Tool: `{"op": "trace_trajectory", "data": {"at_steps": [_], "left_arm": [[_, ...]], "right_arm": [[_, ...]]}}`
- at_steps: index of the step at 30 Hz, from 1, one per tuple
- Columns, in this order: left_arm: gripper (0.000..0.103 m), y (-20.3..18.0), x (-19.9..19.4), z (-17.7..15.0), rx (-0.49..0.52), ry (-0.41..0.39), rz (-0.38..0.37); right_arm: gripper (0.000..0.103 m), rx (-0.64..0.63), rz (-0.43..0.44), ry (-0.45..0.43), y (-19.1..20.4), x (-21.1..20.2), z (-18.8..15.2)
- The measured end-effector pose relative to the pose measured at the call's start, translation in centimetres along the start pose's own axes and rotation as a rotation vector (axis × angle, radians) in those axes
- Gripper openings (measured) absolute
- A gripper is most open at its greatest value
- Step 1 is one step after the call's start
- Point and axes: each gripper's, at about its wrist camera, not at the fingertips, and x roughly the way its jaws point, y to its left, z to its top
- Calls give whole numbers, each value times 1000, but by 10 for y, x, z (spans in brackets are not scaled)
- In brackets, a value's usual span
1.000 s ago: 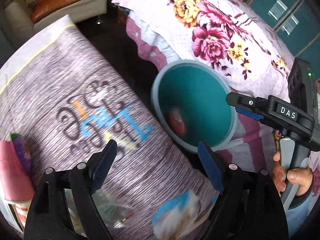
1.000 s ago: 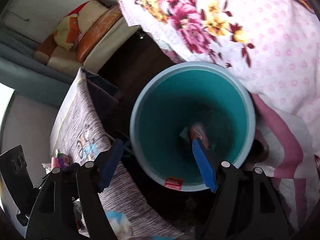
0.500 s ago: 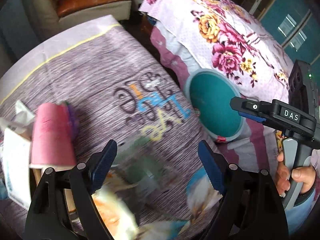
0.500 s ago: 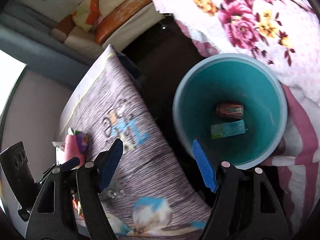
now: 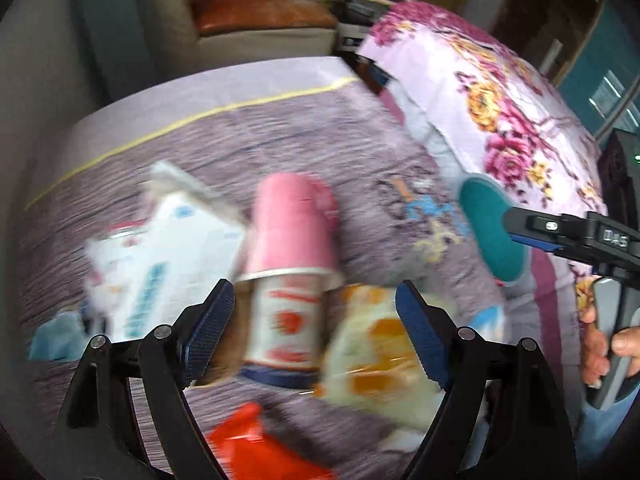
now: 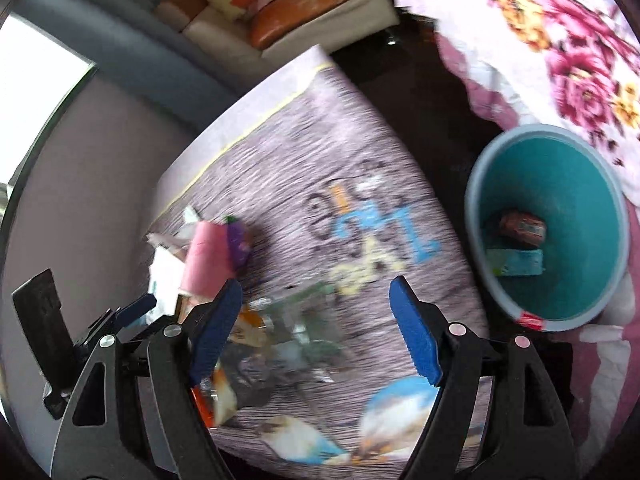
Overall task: Collect trash
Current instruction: 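Return both tools to the pile and grasp the white medicine box with the left tool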
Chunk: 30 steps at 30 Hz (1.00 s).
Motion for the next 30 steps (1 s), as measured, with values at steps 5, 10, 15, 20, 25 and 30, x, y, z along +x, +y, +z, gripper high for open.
{"op": "trace_trajectory", "data": {"at_steps": [5, 10, 15, 20, 25, 30], "left_arm": [[84, 50, 0, -10, -39, 13, 80], [84, 72, 10, -18, -15, 44, 142], [84, 79, 24, -19, 39, 79, 175], [87, 70, 34, -13, 110, 94, 203], [87, 63, 42, -12, 159, 99, 234], [71, 62, 44, -12, 162, 72, 209]], "right_arm": [[73, -51, 18, 40, 34, 17, -4], [73, -71, 20, 69, 51, 30, -4], [73, -78, 14, 93, 59, 41, -3], [73, -78, 13, 104, 64, 47, -2], [73, -80, 18, 116, 65, 52, -2], [73, -75, 18, 121, 64, 55, -3]]}}
